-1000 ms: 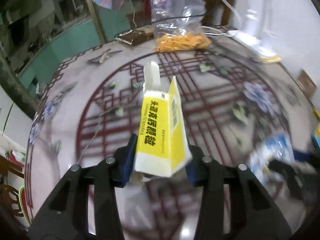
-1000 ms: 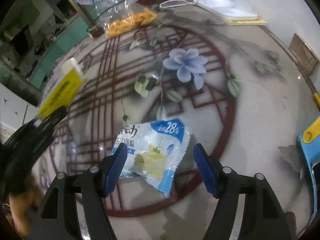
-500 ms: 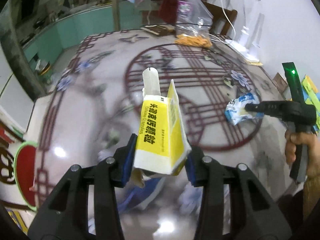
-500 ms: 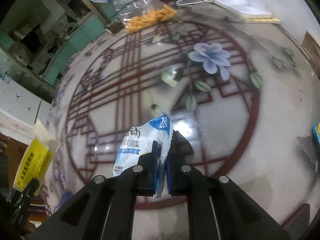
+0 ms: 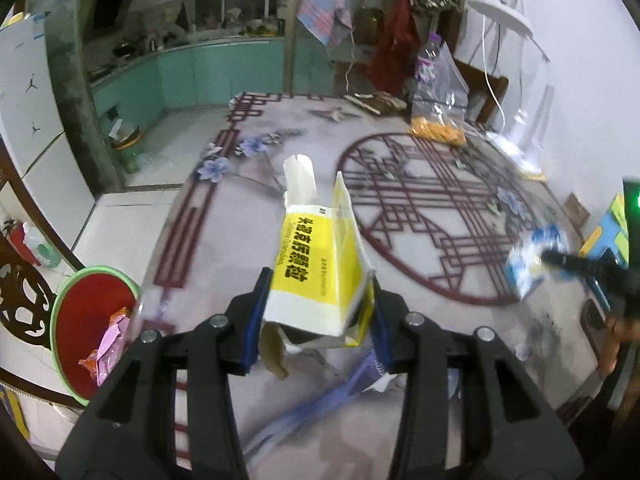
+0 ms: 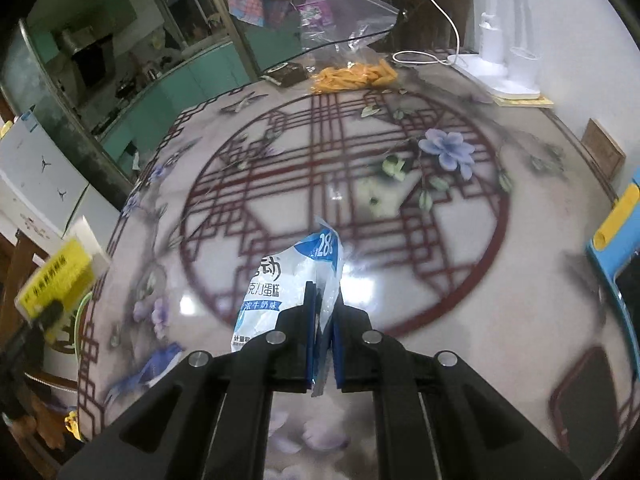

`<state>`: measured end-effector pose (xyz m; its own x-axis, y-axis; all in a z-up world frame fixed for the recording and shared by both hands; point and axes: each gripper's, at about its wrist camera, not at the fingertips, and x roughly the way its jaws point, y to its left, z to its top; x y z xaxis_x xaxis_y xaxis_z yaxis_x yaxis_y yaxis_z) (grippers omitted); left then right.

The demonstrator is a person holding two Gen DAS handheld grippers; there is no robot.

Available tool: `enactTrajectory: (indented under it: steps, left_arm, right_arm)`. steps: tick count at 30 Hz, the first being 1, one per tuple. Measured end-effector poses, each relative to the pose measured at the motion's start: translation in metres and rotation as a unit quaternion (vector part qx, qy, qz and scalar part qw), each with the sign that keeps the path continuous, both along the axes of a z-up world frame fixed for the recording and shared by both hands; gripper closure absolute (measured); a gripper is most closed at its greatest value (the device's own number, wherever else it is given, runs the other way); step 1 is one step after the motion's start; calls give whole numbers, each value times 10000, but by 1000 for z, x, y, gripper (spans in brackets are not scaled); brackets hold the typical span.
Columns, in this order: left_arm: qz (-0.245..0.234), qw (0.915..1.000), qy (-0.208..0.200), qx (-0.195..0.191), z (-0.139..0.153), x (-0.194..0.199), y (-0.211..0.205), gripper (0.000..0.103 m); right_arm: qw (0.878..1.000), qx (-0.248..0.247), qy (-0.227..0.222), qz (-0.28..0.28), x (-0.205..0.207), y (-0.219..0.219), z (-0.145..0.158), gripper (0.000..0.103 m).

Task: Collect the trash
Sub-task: 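Carry the yellow carton and snack bag over the red bin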

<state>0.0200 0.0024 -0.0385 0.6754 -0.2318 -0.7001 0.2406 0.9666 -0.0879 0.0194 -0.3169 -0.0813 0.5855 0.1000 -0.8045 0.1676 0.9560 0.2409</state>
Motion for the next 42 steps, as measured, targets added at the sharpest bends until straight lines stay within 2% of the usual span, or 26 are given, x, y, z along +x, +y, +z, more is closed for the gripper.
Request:
enactTrajectory:
  steps: [7, 14, 24, 32, 37, 42]
  left_arm:
    - [430, 9991, -21, 34, -3, -6, 48, 61]
    - [887, 9958, 45, -238, -4, -10, 101, 61]
    - [1069, 9936, -55, -352, 0, -23, 132, 61]
    - [1237, 9916, 31, -383, -8, -26, 151, 61]
    - [1382, 9903, -52, -122, -9, -30, 165, 61]
    - [1573, 9871, -11, -291, -2, -31, 192, 61]
  right_arm:
    - [9996, -64, -94, 274, -24, 56, 3, 96]
    - [9973, -304, -42, 661, -22, 108, 0, 96]
    - [9915, -439, -25, 1225, -17, 179, -2, 96]
    - [9876, -425, -24, 1512, -17, 213, -5, 95]
    - [9862, -307, -116, 1625, -14, 229, 2, 95]
    - [9840, -231, -221, 1754, -8, 249, 9, 95]
